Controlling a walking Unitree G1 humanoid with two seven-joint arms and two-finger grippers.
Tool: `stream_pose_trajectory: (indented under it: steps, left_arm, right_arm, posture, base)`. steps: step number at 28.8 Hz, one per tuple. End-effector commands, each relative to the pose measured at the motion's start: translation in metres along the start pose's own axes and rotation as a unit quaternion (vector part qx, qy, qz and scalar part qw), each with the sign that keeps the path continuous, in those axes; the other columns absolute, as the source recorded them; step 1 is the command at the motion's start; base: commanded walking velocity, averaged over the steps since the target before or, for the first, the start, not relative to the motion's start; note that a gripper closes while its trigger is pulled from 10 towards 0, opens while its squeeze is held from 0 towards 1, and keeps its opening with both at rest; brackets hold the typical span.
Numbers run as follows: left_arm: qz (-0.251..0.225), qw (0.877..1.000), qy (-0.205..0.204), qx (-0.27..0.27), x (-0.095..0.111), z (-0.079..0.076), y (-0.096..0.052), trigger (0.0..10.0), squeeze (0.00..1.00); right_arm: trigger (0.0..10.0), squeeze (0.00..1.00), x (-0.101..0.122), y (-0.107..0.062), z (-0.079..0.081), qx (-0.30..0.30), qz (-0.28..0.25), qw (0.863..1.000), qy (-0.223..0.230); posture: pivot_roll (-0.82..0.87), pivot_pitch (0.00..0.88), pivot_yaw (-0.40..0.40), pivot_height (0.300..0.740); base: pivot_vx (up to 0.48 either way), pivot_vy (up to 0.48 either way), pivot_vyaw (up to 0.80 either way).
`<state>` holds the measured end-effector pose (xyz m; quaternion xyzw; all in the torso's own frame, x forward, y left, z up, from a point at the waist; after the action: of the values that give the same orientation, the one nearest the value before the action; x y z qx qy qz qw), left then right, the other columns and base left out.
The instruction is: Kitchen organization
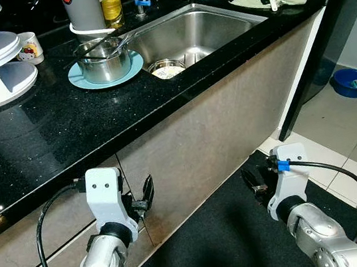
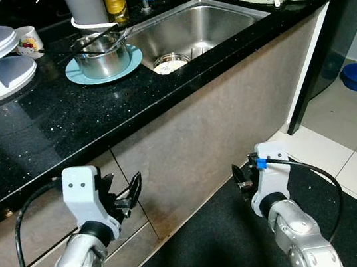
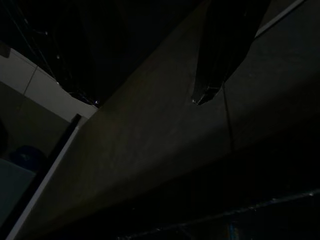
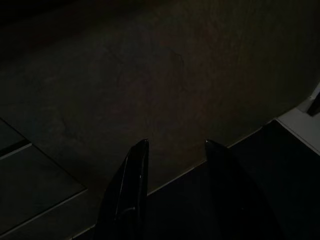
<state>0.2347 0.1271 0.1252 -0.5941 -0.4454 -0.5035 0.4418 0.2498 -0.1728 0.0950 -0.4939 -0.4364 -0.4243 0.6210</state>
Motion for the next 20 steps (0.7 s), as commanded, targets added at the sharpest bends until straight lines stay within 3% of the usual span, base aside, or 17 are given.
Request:
stream_pose_trajectory:
  steps: [1,20]
  left_arm:
    - [0.015,1.000,0.000,0.004,-0.0060,0.0036,0.0002,10.0,0.00]
    - [0.016,1.000,-0.005,0.004,-0.0083,0.0001,0.0006,10.0,0.00]
  right_arm:
    - [10.0,0.00,-0.0023,0.0000,-0.0003,-0.005,0.008,1.000,-0.003]
    - [10.0,0.00,-0.0021,-0.0014,-0.0030,-0.005,0.010,1.000,-0.009]
  posture:
    - [-0.06,0.028,-0.005,0.740]
    - [-0.07,0.026,-0.005,0.740]
  base:
    - [0.000,0.000,0.00]
    - [0.000,0.000,0.00]
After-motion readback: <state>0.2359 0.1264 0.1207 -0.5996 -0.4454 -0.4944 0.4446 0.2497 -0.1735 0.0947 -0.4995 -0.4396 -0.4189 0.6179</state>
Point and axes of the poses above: a point about 5 cm out from each wrist's last joint towards the gripper, its own y axis pointing out of the wrist towards the gripper, its own x axis along the axis of the wrist's last joint, z = x × y, the point moved 1 cm from there along y, pointing out of the wrist towards the gripper, and after that the axes turned 2 degrees about y, right-handed, at the moved point
